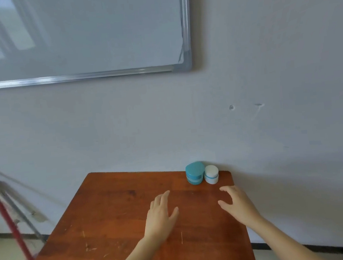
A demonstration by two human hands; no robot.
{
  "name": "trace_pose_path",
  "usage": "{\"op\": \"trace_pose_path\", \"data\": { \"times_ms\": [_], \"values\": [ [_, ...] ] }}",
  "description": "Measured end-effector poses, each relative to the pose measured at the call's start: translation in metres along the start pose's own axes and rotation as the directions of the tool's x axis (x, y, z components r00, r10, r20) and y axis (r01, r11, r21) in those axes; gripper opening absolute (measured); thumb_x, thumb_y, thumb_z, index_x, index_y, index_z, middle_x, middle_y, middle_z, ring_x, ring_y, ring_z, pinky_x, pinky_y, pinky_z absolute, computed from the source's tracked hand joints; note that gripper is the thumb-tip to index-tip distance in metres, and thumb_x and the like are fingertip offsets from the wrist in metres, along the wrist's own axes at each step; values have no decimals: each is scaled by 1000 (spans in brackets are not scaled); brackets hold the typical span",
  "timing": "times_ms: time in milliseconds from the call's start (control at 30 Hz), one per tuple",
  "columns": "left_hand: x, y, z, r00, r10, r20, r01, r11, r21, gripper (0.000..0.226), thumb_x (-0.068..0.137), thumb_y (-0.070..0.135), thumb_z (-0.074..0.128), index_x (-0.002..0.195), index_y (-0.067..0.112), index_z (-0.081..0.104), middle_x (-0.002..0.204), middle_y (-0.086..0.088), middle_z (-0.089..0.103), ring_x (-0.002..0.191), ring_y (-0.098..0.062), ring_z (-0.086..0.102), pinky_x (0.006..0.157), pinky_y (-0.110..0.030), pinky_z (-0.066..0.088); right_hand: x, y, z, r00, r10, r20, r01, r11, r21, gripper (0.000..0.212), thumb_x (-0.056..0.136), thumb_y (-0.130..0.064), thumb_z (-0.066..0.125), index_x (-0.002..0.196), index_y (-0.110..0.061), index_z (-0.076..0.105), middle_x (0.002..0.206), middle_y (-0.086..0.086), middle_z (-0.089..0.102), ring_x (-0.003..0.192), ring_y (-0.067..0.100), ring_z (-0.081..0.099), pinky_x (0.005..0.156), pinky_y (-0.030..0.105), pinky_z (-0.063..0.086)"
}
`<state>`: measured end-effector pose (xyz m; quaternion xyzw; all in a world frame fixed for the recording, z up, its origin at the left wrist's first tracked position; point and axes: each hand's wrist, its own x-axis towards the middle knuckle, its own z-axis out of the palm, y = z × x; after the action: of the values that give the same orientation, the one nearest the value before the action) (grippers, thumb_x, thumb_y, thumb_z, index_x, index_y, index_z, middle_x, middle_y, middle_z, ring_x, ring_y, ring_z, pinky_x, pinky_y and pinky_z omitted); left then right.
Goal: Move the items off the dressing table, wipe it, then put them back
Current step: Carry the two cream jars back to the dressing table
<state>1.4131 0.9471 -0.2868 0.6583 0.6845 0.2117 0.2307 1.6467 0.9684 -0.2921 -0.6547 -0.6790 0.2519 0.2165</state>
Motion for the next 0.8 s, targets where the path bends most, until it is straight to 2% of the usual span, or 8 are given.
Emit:
{"op": "trace_pose_path", "data": {
  "times_ms": [133, 233, 333, 433, 633, 733, 800],
  "values": [
    [11, -8, 25, 993, -56, 100, 53, 998, 30, 58, 92, 39, 46, 143, 27, 20, 148, 5, 29, 134, -12, 28, 110, -30, 31, 30, 11, 22, 998, 54, 38, -57, 996, 71, 50, 87, -30, 57, 133, -21, 38, 129, 1, 45, 117, 14, 45, 93, 22, 39],
    [27, -14, 30, 990, -64, 122, 55, 996, 73, 60, 91, 39, 46, 143, 27, 20, 147, 6, 29, 134, -11, 28, 110, -29, 31, 54, 14, 30, 997, 75, -33, -72, 994, 84, 56, 86, -29, 58, 136, -20, 33, 121, 5, 48, 109, 17, 48, 88, 25, 43],
    [53, -10, 30, 994, -47, 99, 38, 995, 93, 61, 91, 39, 47, 143, 25, 19, 148, 5, 29, 135, -12, 27, 109, -28, 29, 77, 16, 32, 988, 88, -123, -71, 988, 139, 60, 82, -21, 65, 134, -15, 36, 117, 9, 50, 106, 21, 49, 86, 26, 42],
    [82, 5, 36, 995, -5, 99, -5, 995, 96, 64, 89, 39, 50, 143, 26, 19, 147, 5, 29, 134, -12, 28, 108, -29, 31, 95, 19, 35, 988, 67, -141, -43, 985, 167, 61, 78, -15, 69, 131, -13, 42, 115, 12, 52, 106, 23, 49, 87, 28, 42],
    [131, 30, 65, 990, 57, 126, -70, 993, 100, 72, 82, 41, 59, 141, 25, 22, 141, 3, 33, 127, -13, 31, 101, -24, 31, 119, 29, 46, 984, 52, -169, -23, 986, 167, 54, 75, -16, 72, 124, -10, 50, 117, 9, 57, 110, 24, 49, 92, 32, 42],
    [145, 33, 76, 992, 41, 122, -57, 990, 129, 78, 79, 44, 61, 142, 24, 20, 139, 2, 33, 126, -15, 32, 100, -26, 33, 125, 30, 49, 985, 62, -162, -29, 980, 199, 50, 77, -19, 71, 123, -13, 51, 117, 7, 57, 110, 23, 51, 92, 35, 44],
    [151, 36, 83, 993, 23, 114, -36, 993, 114, 80, 78, 44, 63, 143, 23, 20, 136, 0, 35, 124, -17, 35, 98, -28, 36, 126, 30, 49, 982, 76, -176, -35, 974, 226, 48, 76, -21, 72, 119, -14, 53, 116, 4, 58, 109, 21, 52, 91, 32, 43]
  ]
}}
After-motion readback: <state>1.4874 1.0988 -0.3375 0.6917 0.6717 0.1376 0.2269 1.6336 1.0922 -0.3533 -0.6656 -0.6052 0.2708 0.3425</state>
